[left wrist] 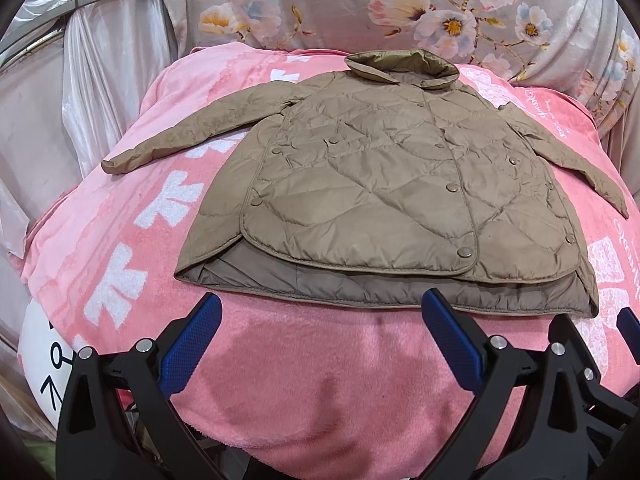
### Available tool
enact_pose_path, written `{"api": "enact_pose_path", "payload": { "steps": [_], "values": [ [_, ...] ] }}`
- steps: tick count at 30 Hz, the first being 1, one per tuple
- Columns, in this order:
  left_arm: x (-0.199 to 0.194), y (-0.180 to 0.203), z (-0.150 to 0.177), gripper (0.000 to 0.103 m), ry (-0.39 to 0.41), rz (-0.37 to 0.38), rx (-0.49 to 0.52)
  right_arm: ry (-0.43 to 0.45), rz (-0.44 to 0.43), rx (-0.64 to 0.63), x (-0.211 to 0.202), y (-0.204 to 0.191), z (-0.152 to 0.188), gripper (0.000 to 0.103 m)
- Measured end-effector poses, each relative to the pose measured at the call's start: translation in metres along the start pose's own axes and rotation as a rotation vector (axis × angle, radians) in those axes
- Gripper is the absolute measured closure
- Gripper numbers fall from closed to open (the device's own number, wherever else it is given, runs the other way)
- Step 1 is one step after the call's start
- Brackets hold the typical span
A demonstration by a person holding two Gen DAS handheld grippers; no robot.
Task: Fold large clothes
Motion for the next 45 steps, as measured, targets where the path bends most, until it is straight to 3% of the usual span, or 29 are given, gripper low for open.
{"api": "enact_pose_path", "payload": {
  "steps": [45],
  "values": [
    [-0.0023,-0.0043,0.0014,0.005,0.002,0.002,-0.001,-0.001,-0.004,0.002,-0.0007,-0.0031,0.0013,0.005]
  ]
}}
Point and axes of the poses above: each gripper's, at about its wrist camera, not at the fingertips, and x roughly the way its jaws point, y to its right, z to its underside, the point moved 5 cm from there along x, roughly the way its jaws point, and after that the axes turned 9 degrees about z, right-handed, at the moved point
